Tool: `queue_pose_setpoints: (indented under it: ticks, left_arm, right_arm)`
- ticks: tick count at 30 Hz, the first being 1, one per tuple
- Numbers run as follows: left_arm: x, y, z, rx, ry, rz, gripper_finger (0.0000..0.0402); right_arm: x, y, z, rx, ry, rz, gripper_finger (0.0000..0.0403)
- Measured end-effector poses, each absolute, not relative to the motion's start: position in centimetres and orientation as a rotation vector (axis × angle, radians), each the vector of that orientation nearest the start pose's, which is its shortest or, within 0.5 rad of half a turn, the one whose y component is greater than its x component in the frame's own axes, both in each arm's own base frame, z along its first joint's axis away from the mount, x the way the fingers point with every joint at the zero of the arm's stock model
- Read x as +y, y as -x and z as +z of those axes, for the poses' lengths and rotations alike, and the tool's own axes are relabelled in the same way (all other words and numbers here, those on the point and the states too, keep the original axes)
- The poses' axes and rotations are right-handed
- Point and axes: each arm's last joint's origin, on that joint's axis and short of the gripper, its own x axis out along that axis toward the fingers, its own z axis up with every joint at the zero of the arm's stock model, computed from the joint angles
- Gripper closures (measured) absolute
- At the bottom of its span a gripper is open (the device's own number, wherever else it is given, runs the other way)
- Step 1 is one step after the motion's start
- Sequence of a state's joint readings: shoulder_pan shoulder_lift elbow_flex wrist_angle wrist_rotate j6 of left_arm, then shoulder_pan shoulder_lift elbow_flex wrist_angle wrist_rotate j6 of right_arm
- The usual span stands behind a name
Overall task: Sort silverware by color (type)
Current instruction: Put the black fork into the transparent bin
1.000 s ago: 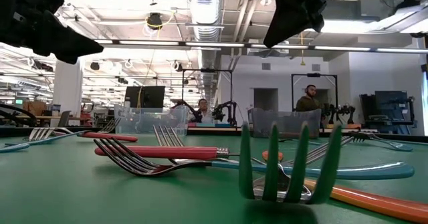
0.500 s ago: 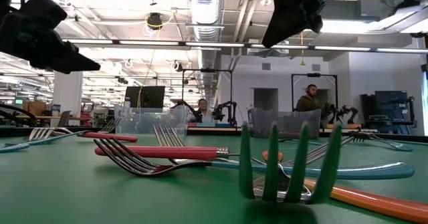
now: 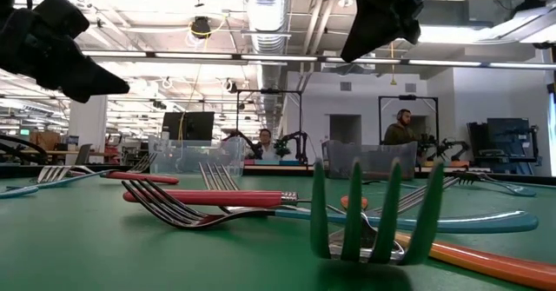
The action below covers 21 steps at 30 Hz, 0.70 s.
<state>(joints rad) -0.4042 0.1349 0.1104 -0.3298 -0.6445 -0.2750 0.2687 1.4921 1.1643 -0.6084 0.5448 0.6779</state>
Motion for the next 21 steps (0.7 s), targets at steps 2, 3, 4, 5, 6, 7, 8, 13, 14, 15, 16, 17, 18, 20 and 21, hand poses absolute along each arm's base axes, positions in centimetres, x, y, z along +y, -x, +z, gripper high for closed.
queue_pose_setpoints:
  ticks: [2,3,4,5,6,7,8,13,14,15,16,17,18,20,21]
  left_arm:
    - [-1.9,-9.0,16.1,0.273,0.089,0.277,0.0304]
    - [-1.9,-9.0,16.1,0.274,0.081,0.276,0.0304]
    - [-1.9,-9.0,16.1,0.275,0.072,0.274,0.0304]
    - [-1.9,-9.0,16.1,0.276,0.066,0.274,0.0304]
    - [-1.9,-9.0,16.1,0.276,0.066,0.274,0.0304]
    - [-1.9,-9.0,16.1,0.276,0.066,0.274,0.0304]
    - [-1.9,-9.0,16.1,0.276,0.066,0.274,0.0304]
    - [-1.9,-9.0,16.1,0.277,0.065,0.272,0.0304]
    - [-1.9,-9.0,16.1,0.277,0.065,0.272,0.0304]
    - [-1.9,-9.0,16.1,0.277,0.065,0.272,0.0304]
    - [-1.9,-9.0,16.1,0.277,0.065,0.272,0.0304]
    - [-1.9,-9.0,16.1,0.277,0.066,0.273,0.0304]
    - [-1.9,-9.0,16.1,0.277,0.066,0.272,0.0304]
    - [-1.9,-9.0,16.1,0.277,0.064,0.272,0.0304]
    - [-1.9,-9.0,16.1,0.278,0.062,0.272,0.0304]
  right_arm:
    - [6.6,-29.6,26.4,0.742,-0.281,-0.549,0.0346]
    - [6.5,-29.4,26.0,0.753,-0.289,-0.561,0.0346]
    - [6.5,-29.3,25.8,0.766,-0.294,-0.572,0.0346]
    - [6.5,-29.2,25.7,0.774,-0.301,-0.582,0.0346]
    - [6.4,-29.0,25.6,0.783,-0.305,-0.592,0.0346]
    - [6.4,-29.0,25.6,0.791,-0.304,-0.599,0.0346]
    - [6.4,-28.9,25.6,0.795,-0.303,-0.6,0.0346]
    - [5.9,-29.3,25.8,0.764,-0.329,-0.606,0.0346]
    - [5.8,-29.4,25.8,0.759,-0.335,-0.61,0.0346]
    - [5.6,-29.5,25.9,0.751,-0.343,-0.612,0.0346]
    - [5.5,-29.6,26.0,0.744,-0.354,-0.609,0.0346]
    - [5.4,-29.7,26.0,0.741,-0.361,-0.608,0.0346]
    - [5.4,-29.7,26.0,0.74,-0.364,-0.609,0.0346]
    - [5.4,-29.8,26.1,0.728,-0.372,-0.603,0.0346]
    - [5.4,-29.9,26.2,0.72,-0.376,-0.601,0.0346]
